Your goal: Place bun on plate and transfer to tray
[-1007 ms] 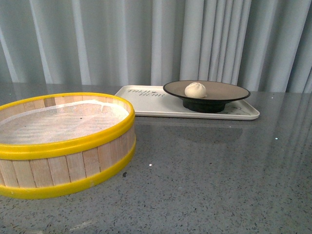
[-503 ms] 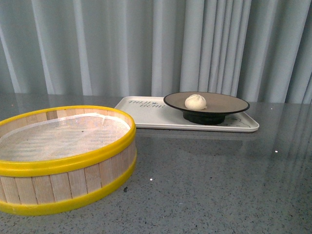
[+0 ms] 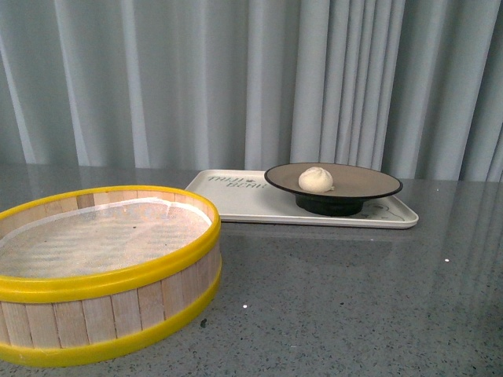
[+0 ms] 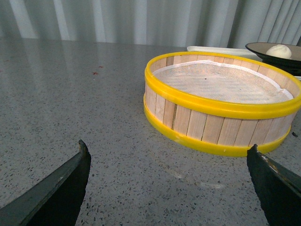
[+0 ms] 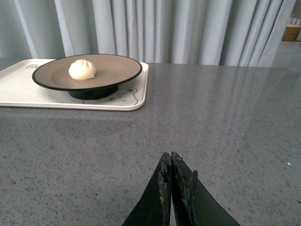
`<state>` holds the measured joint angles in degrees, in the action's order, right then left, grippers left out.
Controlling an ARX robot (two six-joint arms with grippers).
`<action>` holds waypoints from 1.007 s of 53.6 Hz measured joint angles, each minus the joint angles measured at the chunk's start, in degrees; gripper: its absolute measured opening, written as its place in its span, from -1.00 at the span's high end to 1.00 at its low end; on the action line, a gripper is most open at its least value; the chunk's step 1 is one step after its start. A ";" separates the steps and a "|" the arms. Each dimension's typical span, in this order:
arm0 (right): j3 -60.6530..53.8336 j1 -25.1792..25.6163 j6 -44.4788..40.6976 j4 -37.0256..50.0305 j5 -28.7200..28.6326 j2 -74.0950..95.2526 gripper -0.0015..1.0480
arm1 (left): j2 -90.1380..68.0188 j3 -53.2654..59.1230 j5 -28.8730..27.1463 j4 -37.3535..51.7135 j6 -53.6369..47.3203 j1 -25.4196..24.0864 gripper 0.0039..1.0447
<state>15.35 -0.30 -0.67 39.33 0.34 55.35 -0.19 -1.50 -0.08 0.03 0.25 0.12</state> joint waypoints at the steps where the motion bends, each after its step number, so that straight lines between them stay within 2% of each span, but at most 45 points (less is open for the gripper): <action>1: -0.63 0.09 0.02 0.02 0.00 -0.61 0.97 | 0.00 0.00 0.02 0.00 0.00 0.00 -0.88; 18: -7.28 0.15 0.02 -1.64 -0.24 -9.11 0.97 | 0.00 0.00 0.02 0.00 0.00 0.00 -0.88; 54: -15.06 0.17 0.04 -12.74 -0.24 -28.37 0.97 | 0.00 0.00 0.04 0.00 0.00 0.00 -0.88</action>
<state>0.30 -0.12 -0.62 26.59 0.10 26.98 -0.19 -1.50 -0.03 0.03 0.25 0.12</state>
